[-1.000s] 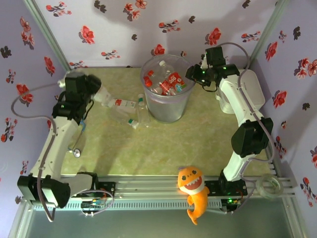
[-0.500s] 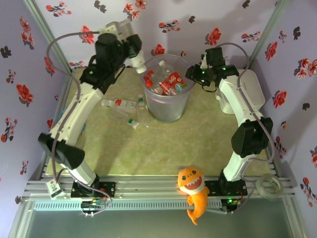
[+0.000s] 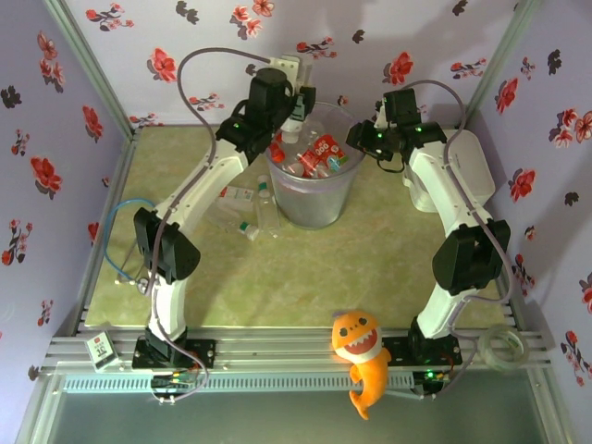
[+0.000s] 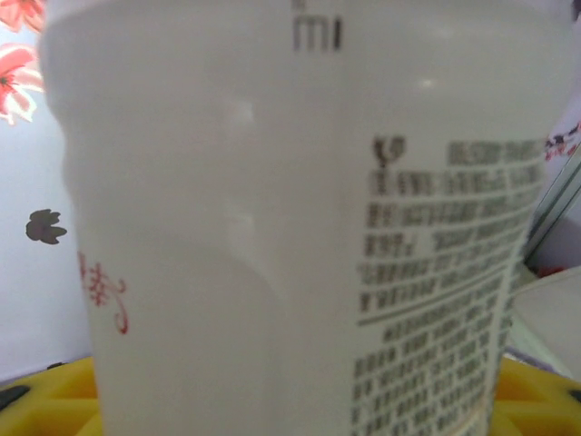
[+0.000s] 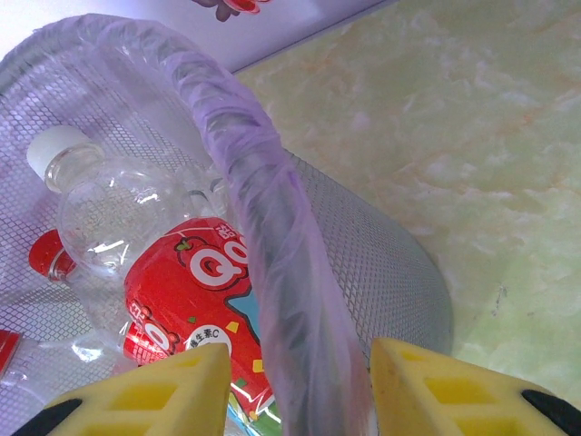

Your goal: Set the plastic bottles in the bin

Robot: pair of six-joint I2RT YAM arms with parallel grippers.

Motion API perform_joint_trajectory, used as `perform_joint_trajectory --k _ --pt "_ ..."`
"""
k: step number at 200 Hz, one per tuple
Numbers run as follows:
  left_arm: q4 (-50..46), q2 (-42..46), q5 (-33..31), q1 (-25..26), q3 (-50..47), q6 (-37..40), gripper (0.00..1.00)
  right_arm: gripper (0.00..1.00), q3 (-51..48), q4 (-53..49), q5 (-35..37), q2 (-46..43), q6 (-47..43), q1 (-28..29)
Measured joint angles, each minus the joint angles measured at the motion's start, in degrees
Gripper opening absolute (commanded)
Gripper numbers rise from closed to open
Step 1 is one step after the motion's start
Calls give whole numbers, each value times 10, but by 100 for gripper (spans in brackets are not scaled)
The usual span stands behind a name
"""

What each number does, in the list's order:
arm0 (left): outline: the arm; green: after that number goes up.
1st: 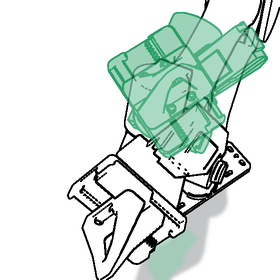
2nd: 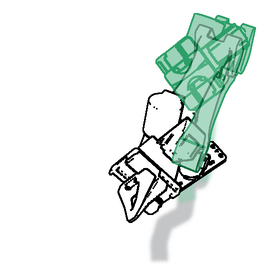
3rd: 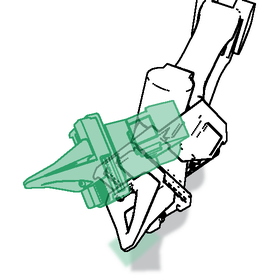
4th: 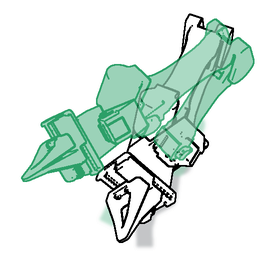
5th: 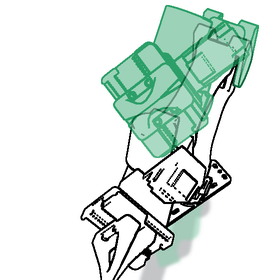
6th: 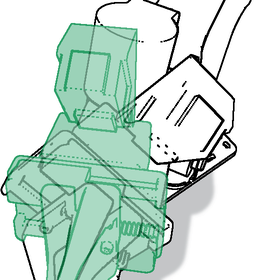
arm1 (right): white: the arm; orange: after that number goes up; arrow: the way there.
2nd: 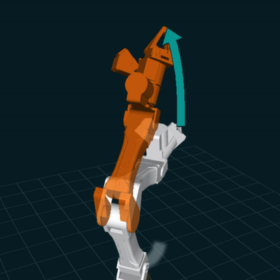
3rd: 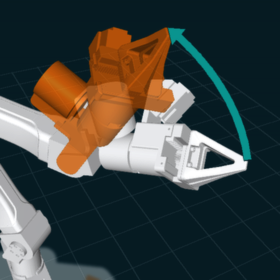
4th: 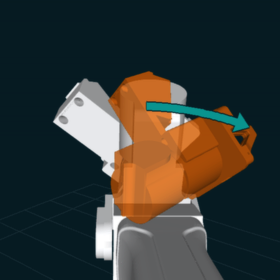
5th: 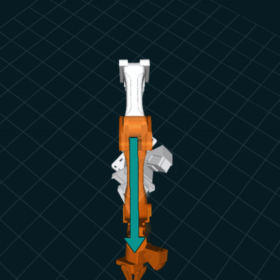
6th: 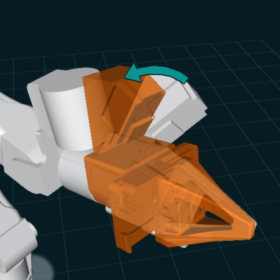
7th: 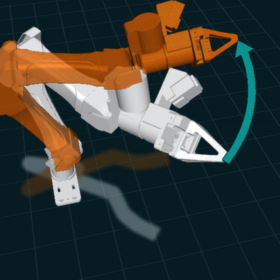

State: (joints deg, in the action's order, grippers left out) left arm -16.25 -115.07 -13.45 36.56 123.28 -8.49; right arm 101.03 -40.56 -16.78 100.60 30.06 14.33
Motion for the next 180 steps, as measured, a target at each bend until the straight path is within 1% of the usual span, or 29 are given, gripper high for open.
perform_joint_trajectory --k 20,59,63,68,94,101,107,114,126,137,180 --pt "30 1 -1 2 -28 23 0 45 0 0 0 0 0 0" --pt "93 7 -2 2 -119 40 1 45 -2 2 0 0 0 0" --pt "96 7 -3 2 -125 42 3 45 -3 2 0 0 0 0" --pt "98 7 -6 2 -128 43 10 45 -3 3 0 0 0 0" --pt "115 7 -10 0 -138 42 52 45 -7 5 0 -2 0 0" --pt "117 7 -10 -1 -140 42 62 45 -7 5 0 -2 0 0" --pt "120 7 -10 -1 -141 41 69 45 -7 5 0 -2 0 0" --pt "123 8 -9 -1 -143 39 75 45 -7 5 0 -2 0 0" --pt "129 9 -6 -1 -146 36 81 45 -7 5 0 -2 0 0" --pt "129 11 -3 -1 -147 32 85 44 -7 5 0 -2 0 0" --pt "133 37 6 -1 -147 30 86 44 -7 5 0 -2 0 0"
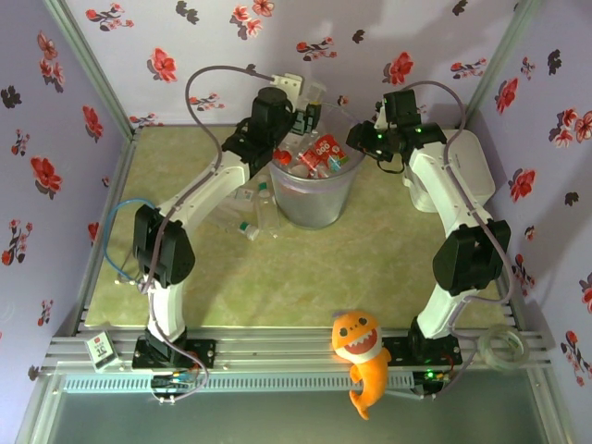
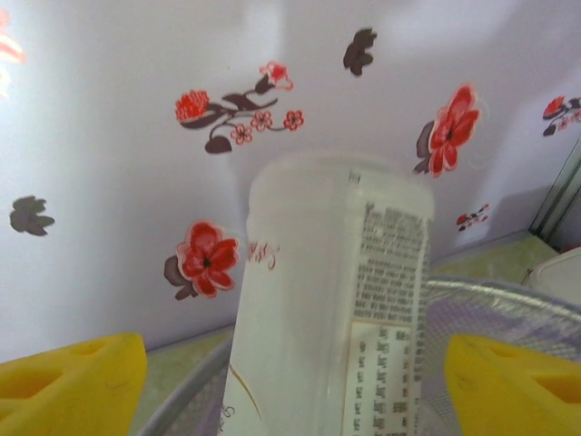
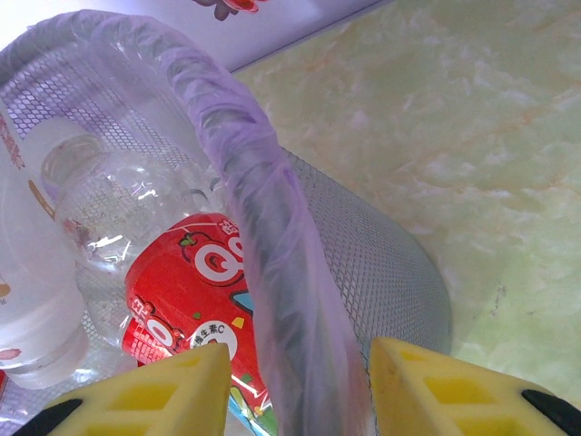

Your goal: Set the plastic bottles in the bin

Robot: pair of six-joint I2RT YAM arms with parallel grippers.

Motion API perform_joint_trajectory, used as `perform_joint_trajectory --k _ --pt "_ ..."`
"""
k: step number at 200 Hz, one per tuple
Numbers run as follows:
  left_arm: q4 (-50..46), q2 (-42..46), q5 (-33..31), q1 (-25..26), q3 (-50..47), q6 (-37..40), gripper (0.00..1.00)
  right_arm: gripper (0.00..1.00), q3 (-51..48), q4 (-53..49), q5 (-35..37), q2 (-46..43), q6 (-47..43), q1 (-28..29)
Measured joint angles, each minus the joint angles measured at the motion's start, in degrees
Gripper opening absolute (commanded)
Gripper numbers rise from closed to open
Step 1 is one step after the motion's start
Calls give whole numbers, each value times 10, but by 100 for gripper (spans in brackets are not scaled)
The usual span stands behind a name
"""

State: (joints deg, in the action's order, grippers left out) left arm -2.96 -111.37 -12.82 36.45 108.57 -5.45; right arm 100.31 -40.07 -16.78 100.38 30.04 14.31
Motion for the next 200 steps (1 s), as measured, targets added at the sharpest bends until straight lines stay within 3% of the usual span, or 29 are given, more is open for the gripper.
perform_joint_trajectory --k 41,84,110,131,170,200 --pt "4 13 3 0 27 2 70 44 -1 0 0 0 0 0" --pt "-25 -35 4 0 124 3 68 44 -3 0 0 0 0 0" --pt "-45 -67 12 0 146 1 49 44 -7 2 0 -1 0 0" --pt "-73 -92 17 0 163 -4 44 44 -7 2 0 -1 0 0" --pt "-105 -97 28 0 161 -6 39 44 -7 3 0 -1 0 0" --pt "-91 -63 48 0 101 -3 35 44 -7 4 -2 -1 0 1"
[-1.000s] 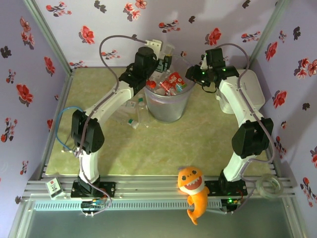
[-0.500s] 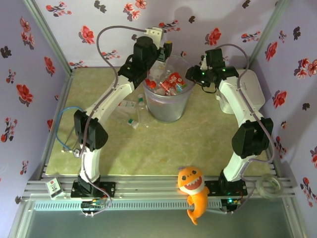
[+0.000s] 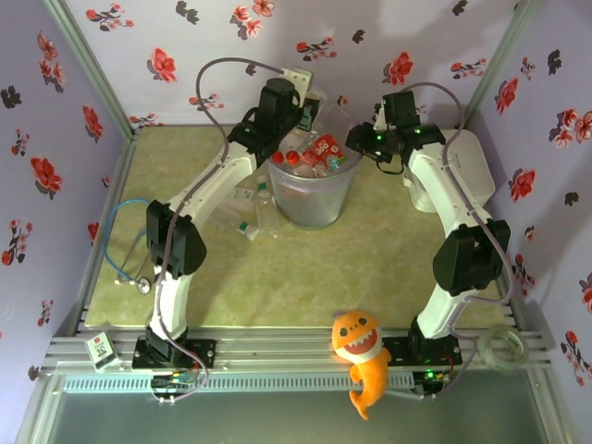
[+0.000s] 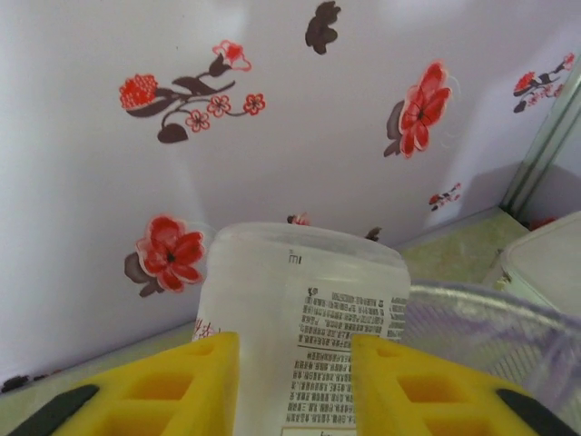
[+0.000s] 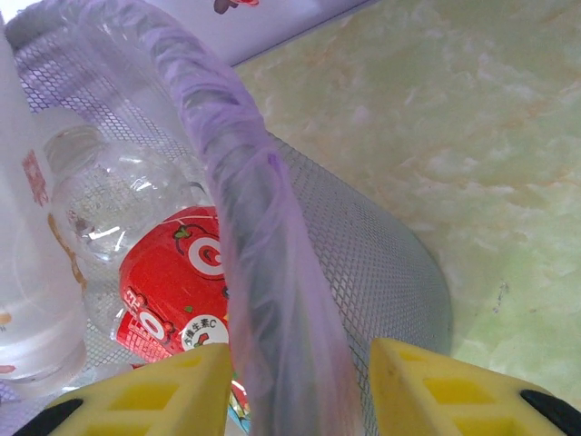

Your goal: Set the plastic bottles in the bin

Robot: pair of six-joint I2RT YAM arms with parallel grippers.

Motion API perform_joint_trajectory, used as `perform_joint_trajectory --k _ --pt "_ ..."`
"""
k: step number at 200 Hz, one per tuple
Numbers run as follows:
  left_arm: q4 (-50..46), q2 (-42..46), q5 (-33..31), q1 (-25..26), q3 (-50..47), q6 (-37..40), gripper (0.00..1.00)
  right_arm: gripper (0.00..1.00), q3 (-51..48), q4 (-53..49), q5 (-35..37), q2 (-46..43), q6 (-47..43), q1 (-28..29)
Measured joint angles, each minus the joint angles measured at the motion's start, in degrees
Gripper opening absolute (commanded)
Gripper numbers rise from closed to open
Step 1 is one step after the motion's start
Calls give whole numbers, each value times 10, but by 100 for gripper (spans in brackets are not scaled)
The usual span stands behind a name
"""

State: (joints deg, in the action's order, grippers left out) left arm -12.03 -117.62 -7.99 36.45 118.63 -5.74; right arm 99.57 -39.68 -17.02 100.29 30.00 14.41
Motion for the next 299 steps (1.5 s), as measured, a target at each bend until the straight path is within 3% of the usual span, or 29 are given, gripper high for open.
perform_joint_trajectory --k 71,108,144,177,200,231,253,281,299 --pt "9 73 57 -6 -113 31 30 44 0 0 0 0 0 0" --pt "13 82 112 -18 -123 16 53 44 0 0 0 0 0 0" --pt "8 75 132 -26 -103 -24 60 44 0 0 0 0 0 0" --pt "4 26 142 -27 -17 -52 60 44 0 0 0 0 0 0" --pt "-6 -15 143 -27 34 -67 52 45 0 0 0 0 0 0" --pt "-5 -23 144 -28 41 -75 41 45 0 0 -4 0 0 1" --pt "6 -15 151 -31 19 -73 41 45 0 0 -5 0 0 2" --pt "22 22 157 -35 -45 -71 55 46 0 0 -7 0 0 2" --pt "24 42 161 -37 -72 -75 59 47 0 0 -8 0 0 2"
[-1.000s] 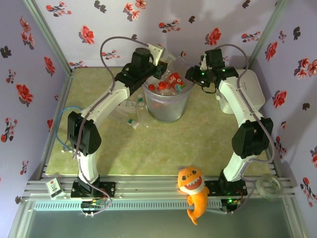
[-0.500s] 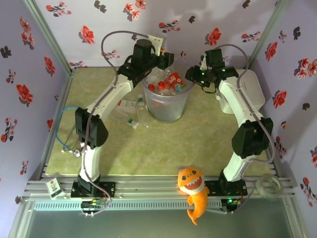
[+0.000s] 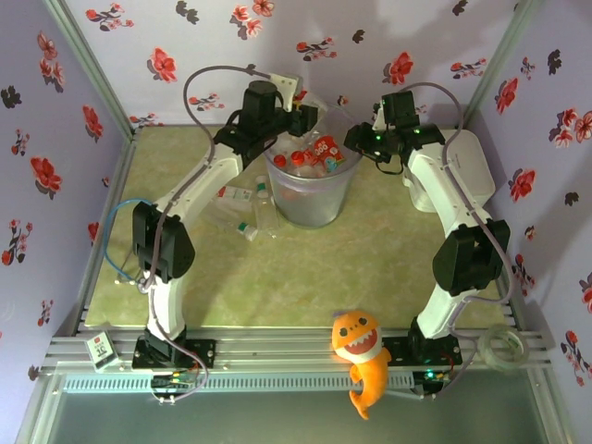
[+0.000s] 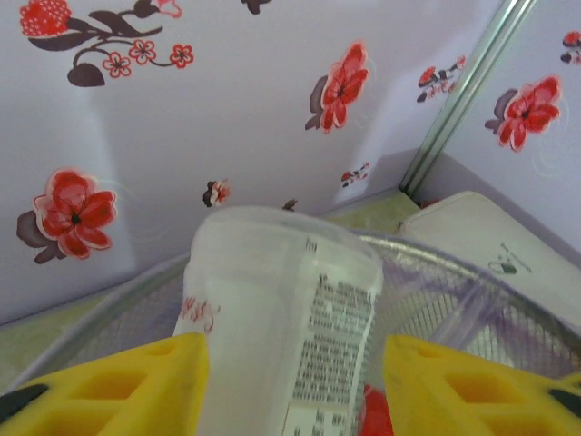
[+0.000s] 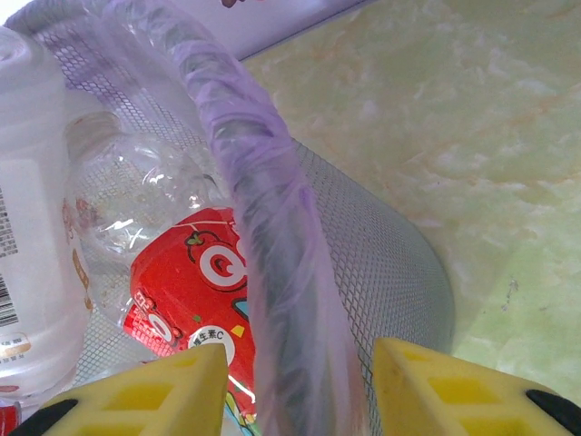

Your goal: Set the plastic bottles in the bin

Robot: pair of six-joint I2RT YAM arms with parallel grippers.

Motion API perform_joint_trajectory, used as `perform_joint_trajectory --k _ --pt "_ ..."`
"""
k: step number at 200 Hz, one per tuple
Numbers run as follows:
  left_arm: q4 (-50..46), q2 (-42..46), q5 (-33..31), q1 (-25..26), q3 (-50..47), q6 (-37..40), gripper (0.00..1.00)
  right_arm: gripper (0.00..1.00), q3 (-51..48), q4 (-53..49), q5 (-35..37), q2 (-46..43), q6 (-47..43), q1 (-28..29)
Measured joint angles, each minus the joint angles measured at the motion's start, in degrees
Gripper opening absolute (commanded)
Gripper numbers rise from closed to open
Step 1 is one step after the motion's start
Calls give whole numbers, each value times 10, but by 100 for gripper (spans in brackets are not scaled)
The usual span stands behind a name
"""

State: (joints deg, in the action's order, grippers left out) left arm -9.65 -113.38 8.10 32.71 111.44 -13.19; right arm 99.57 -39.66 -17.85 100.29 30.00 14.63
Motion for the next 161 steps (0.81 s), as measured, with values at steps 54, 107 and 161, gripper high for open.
perform_joint_trajectory --k 54,107,161 --pt "2 43 -5 -10 -20 -33 72 58 1 7 -2 0 -2 0" --pt "-23 193 -68 -83 -107 -121 76 66 11 13 -2 -1 -11 0" --pt "-142 284 -133 -207 -266 -259 69 66 25 12 -2 -1 -18 0"
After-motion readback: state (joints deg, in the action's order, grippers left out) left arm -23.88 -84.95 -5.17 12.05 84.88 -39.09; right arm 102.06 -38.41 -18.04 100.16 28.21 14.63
